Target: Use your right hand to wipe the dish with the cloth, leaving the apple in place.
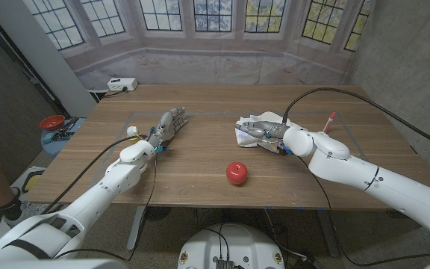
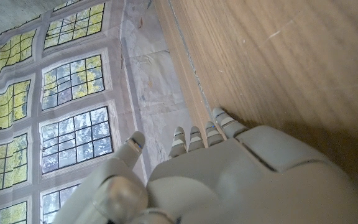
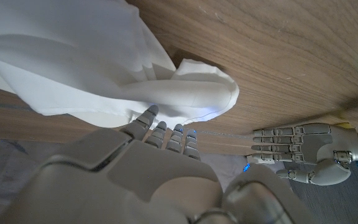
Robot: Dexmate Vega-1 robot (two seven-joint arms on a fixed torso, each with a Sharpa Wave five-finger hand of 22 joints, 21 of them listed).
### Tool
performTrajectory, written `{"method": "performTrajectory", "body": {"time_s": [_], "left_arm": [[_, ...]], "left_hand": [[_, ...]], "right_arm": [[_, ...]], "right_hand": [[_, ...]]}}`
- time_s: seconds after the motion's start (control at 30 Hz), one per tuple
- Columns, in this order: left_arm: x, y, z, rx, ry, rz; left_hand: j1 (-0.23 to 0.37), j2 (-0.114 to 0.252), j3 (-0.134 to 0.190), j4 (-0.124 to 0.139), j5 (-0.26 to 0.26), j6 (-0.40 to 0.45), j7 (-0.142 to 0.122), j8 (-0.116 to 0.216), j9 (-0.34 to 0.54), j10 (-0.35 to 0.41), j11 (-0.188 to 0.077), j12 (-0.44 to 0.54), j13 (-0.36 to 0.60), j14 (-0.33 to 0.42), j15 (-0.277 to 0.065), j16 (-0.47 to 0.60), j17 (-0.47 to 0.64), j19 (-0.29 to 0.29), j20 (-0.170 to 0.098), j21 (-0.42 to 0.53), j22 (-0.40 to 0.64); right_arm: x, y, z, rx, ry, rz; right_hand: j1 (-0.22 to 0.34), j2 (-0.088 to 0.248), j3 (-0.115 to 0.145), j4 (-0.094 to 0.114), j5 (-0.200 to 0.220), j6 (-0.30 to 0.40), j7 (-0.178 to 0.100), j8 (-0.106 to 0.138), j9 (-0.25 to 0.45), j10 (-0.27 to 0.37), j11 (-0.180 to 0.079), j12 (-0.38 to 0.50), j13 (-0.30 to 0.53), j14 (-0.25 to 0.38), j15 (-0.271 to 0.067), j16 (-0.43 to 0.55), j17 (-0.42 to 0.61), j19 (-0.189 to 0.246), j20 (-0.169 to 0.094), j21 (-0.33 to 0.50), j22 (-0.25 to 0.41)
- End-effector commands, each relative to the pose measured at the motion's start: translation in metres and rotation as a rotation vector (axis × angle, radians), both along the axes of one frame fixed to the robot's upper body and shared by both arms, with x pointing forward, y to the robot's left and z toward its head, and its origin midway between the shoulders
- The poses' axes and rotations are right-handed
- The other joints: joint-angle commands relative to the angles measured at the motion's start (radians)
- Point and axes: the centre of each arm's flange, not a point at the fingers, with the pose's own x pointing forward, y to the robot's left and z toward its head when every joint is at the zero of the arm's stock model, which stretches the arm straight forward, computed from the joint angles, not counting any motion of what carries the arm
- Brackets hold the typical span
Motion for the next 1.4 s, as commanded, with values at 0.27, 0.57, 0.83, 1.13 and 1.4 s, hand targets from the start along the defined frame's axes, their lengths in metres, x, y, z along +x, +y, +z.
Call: {"method": "performTrajectory", "body": {"time_s": [0.27,0.57,0.83,1.13,1.4], "left_arm": [[-0.010,0.010,0.004,0.015,-0.021,-0.001],[-0.012,0.024,0.010,0.033,-0.026,0.005],[-0.011,0.032,0.018,0.041,-0.031,0.009],[-0.011,0.034,0.020,0.040,-0.020,0.027],[-0.012,0.027,0.022,0.038,-0.018,0.037]], "left_hand": [[0.010,-0.003,0.005,0.005,-0.003,0.010,0.003,0.006,0.005,0.002,0.003,0.002,0.005,0.004,0.001,0.002,0.003,0.000,0.006,0.002,0.004],[0.010,-0.003,0.005,0.005,-0.003,0.011,0.003,0.006,0.005,0.002,0.001,0.002,0.005,0.003,0.003,0.002,0.003,0.000,0.006,0.002,0.004],[0.010,-0.003,0.005,0.005,-0.003,0.009,0.003,0.005,0.005,0.002,0.004,0.001,0.005,0.003,0.003,0.002,0.003,0.000,0.006,0.002,0.004],[0.011,-0.003,0.005,0.004,-0.003,0.008,0.002,0.005,0.005,0.002,0.003,0.001,0.005,0.003,0.002,0.001,0.003,-0.001,0.006,0.002,0.004],[0.011,-0.002,0.005,0.004,-0.003,0.008,0.002,0.005,0.005,0.001,0.002,0.001,0.005,0.003,0.003,0.001,0.003,-0.001,0.006,0.002,0.004]], "right_arm": [[-0.012,0.007,0.017,0.028,-0.095,0.020],[-0.011,0.018,0.028,0.025,-0.134,0.011],[-0.007,0.022,0.038,0.029,-0.148,0.006],[0.006,0.025,0.050,0.042,-0.154,-0.005],[0.020,0.023,0.057,0.053,-0.157,0.006]], "right_hand": [[0.011,0.093,-0.003,-0.003,0.009,0.021,0.004,0.007,0.002,0.028,-0.001,0.010,0.002,0.023,0.001,0.012,0.001,0.027,0.003,0.013,0.000],[0.014,0.092,-0.001,-0.005,0.010,0.029,0.006,0.008,0.002,0.033,0.007,0.011,0.002,0.030,0.002,0.012,0.000,0.031,0.001,0.012,-0.001],[0.017,0.090,0.000,-0.007,0.010,0.031,0.006,0.008,0.002,0.034,0.007,0.009,0.003,0.034,0.004,0.012,-0.001,0.034,0.001,0.011,-0.001],[0.022,0.089,0.003,-0.010,0.011,0.036,0.009,0.008,0.002,0.034,0.013,0.009,0.003,0.036,0.003,0.011,-0.001,0.037,0.002,0.010,-0.001],[0.031,0.088,0.008,-0.016,0.011,0.043,0.011,0.009,0.002,0.033,0.026,0.007,0.004,0.040,0.007,0.010,-0.003,0.040,0.005,0.009,-0.002]]}}
